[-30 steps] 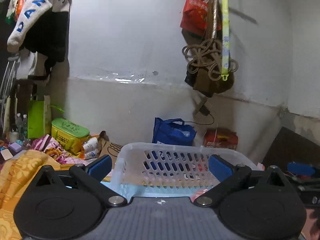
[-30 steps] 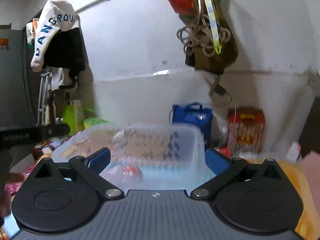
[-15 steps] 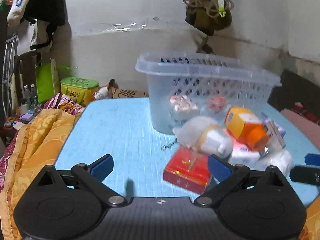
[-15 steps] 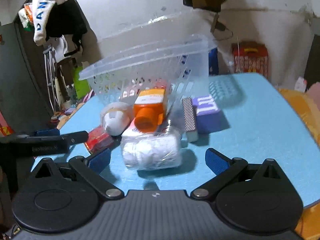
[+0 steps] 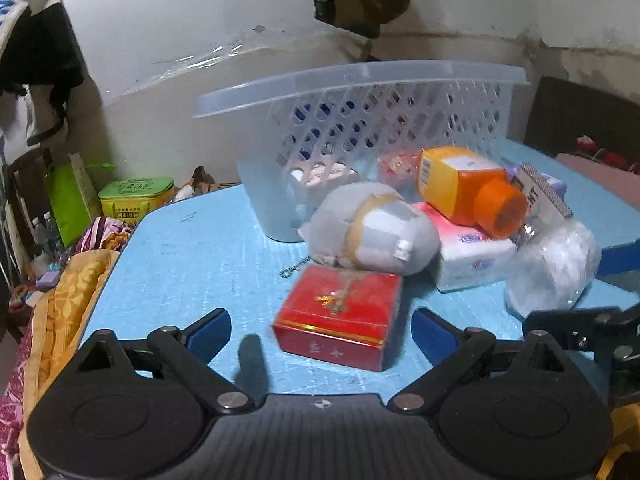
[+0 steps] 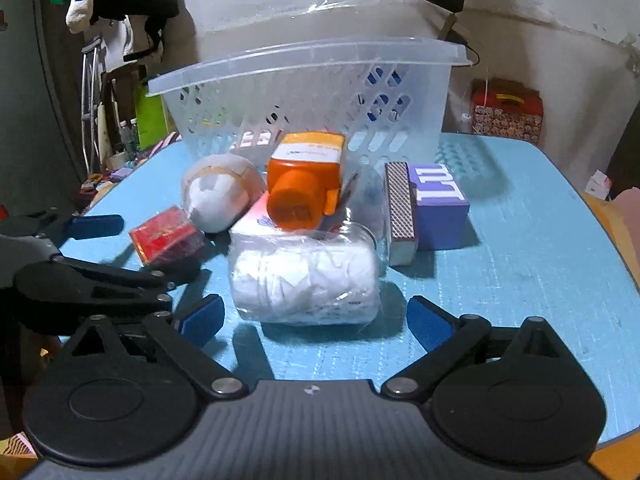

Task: Organize objects
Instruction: 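Grasp the red gift box with the left tool while the right tool grasps the plastic-wrapped white roll, then lift both items over the clear basket and open both tools to release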

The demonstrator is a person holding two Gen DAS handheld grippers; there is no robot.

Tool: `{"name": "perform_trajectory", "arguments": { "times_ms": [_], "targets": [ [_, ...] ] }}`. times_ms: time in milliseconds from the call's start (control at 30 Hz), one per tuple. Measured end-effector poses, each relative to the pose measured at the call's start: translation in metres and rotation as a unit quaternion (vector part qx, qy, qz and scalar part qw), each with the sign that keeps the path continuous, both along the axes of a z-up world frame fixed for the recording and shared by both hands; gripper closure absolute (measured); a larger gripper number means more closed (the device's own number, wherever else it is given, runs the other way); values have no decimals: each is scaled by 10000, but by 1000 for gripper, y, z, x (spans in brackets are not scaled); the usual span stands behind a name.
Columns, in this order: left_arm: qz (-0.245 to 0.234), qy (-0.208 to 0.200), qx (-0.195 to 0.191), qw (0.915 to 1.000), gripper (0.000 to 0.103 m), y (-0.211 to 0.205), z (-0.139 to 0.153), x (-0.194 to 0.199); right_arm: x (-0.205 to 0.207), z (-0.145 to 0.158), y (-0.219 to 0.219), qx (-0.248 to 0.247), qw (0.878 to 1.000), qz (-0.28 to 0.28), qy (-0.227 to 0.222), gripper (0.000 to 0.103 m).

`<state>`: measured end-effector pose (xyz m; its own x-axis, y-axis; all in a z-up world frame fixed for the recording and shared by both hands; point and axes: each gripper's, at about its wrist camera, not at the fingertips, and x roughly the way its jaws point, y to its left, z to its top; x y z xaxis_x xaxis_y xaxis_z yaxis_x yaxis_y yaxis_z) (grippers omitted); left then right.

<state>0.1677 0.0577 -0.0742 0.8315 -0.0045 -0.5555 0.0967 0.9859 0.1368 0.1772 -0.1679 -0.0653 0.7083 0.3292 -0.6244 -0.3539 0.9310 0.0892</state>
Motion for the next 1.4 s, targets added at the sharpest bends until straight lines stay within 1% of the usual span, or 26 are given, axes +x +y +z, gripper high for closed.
{"name": "perform_trajectory", "arguments": {
  "times_ms": [67, 100, 133, 167, 267, 300, 467, 633, 800, 967, 1133, 1267, 1400],
  "targets": [
    [1, -16, 0, 10000, 17, -2, 1, -1, 1, 2, 2, -5, 10000, 43, 10, 10],
    [-14, -12, -35, 10000, 28, -2, 3, -1, 1, 2, 3, -20, 10000, 53, 5, 14],
    [-25, -3, -66, 10000, 36, -2, 3, -2, 1, 2, 4, -52, 10000, 68, -5, 20],
    [-6, -11, -45, 10000, 36, -3, 4, -2, 2, 1, 5, -97, 9999, 89, -11, 29],
    [96, -118, 218, 9996, 36, -8, 5, -9, -2, 3, 4, -194, 9996, 177, -76, 29],
    [86, -132, 220, 9996, 36, -9, 6, -11, -4, 5, 3, -203, 9995, 217, -106, 29],
    [55, -380, 46, 9993, 36, -13, 26, -25, -13, 18, -10, -163, 9990, 229, -339, 30],
    [-80, -593, -96, 9982, 36, -20, 40, -35, -17, 28, -25, 8, 9977, 180, -651, 30],
    [-129, -567, -42, 9983, 36, -26, 38, -35, -14, 29, -33, 26, 9975, 159, -689, 30],
    [-83, -588, -275, 9979, 36, -17, 45, -38, -18, 35, -49, 165, 9963, 140, -830, 30],
    [13, -732, -557, 9958, 36, -10, 56, -42, -20, 42, -60, 336, 9940, 170, -1031, 30],
    [-15, -809, -659, 9945, 36, -8, 59, -42, -22, 43, -59, 305, 9922, 258, -1177, 30],
    [-42, -803, -699, 9943, 36, -9, 59, -41, -21, 45, -61, 506, 9918, 271, -1146, 30]
  ]
}}
